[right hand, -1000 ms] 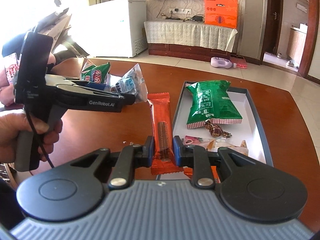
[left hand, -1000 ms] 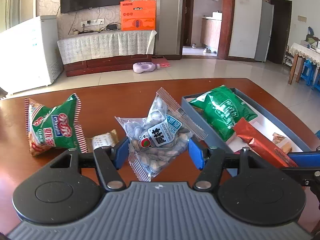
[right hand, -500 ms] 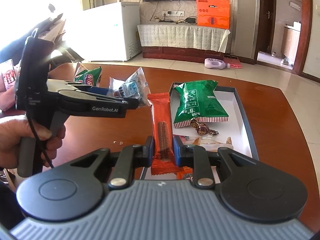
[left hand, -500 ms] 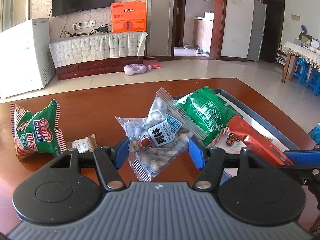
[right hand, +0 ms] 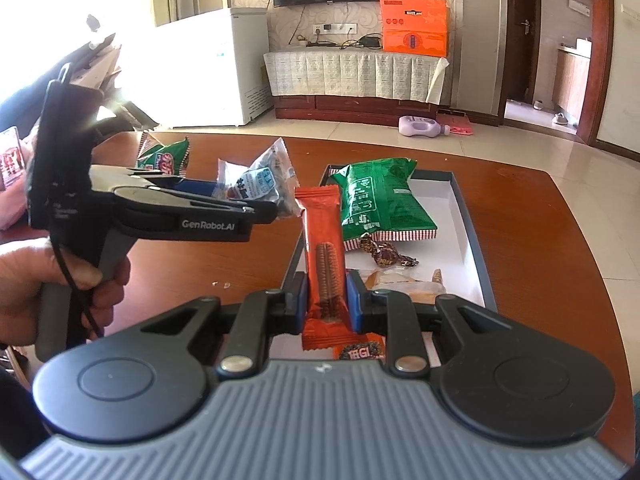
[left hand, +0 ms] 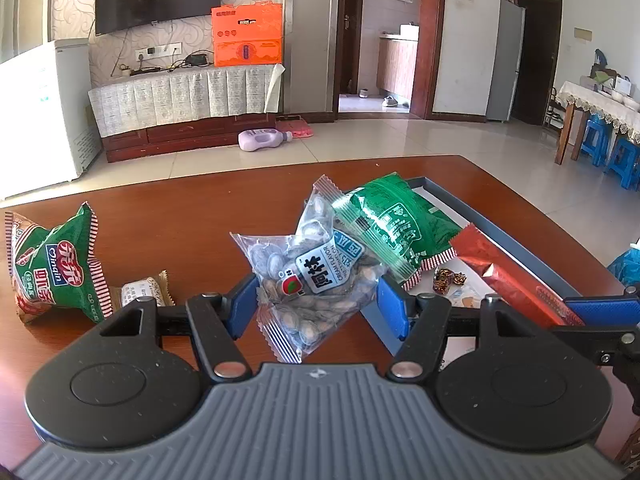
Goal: Organize snacks
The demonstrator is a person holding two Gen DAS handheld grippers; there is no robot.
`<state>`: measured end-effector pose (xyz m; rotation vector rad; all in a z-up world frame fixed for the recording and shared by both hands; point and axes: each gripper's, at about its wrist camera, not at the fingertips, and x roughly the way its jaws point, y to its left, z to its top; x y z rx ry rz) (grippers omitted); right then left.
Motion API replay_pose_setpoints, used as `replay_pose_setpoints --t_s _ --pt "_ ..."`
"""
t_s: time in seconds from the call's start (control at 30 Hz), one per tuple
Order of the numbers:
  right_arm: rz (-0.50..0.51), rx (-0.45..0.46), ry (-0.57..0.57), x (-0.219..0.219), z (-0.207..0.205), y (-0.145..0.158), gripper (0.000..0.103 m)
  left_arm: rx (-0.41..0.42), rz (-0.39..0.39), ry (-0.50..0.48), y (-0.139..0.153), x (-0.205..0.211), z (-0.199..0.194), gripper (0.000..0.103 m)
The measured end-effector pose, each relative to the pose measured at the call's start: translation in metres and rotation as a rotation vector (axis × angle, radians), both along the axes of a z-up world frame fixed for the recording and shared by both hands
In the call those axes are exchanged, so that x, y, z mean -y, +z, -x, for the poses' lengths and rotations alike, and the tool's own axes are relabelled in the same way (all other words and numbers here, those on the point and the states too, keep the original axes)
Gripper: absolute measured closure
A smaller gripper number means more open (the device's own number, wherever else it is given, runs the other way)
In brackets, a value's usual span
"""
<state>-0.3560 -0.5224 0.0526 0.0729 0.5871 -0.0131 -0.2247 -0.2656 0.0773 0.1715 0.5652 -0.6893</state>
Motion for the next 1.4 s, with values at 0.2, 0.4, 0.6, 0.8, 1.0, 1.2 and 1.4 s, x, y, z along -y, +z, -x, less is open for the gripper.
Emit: replay_pose_setpoints --t_s 0.2,0.4,0.6,0.8,1.0,1.2,1.4 --pt "0.000 0.000 -0.005 -0.001 0.001 0.001 0.079 -0.002 0.002 -0.007 -0.002 0.005 0.000 0.034" --pt "-0.004 0.002 -0.018 0.000 0.002 0.001 0.079 -0.004 0.004 -0.019 -0.004 0.009 0.000 0.034" --pt "-0.010 -0.002 -0.037 0.000 0.002 0.000 0.079 -0.010 0.005 -0.034 -0.006 0.015 -0.002 0.034" --pt "-0.017 -0.002 -0.059 0.003 0.003 0.000 0.079 -0.015 0.005 -0.058 -0.010 0.026 -0.001 0.034" --pt "-0.024 0.005 -0.081 0.007 0.004 0.000 0.079 -0.017 -0.002 -0.083 -0.015 0.040 0.000 0.034" --pt "-0.033 0.010 -0.094 0.013 0.004 -0.001 0.079 -0.043 0.004 -0.096 -0.024 0.050 -0.001 0.034" --pt "-0.038 0.012 -0.112 0.011 0.008 -0.002 0.079 -0.057 0.002 -0.126 -0.031 0.064 0.002 0.033"
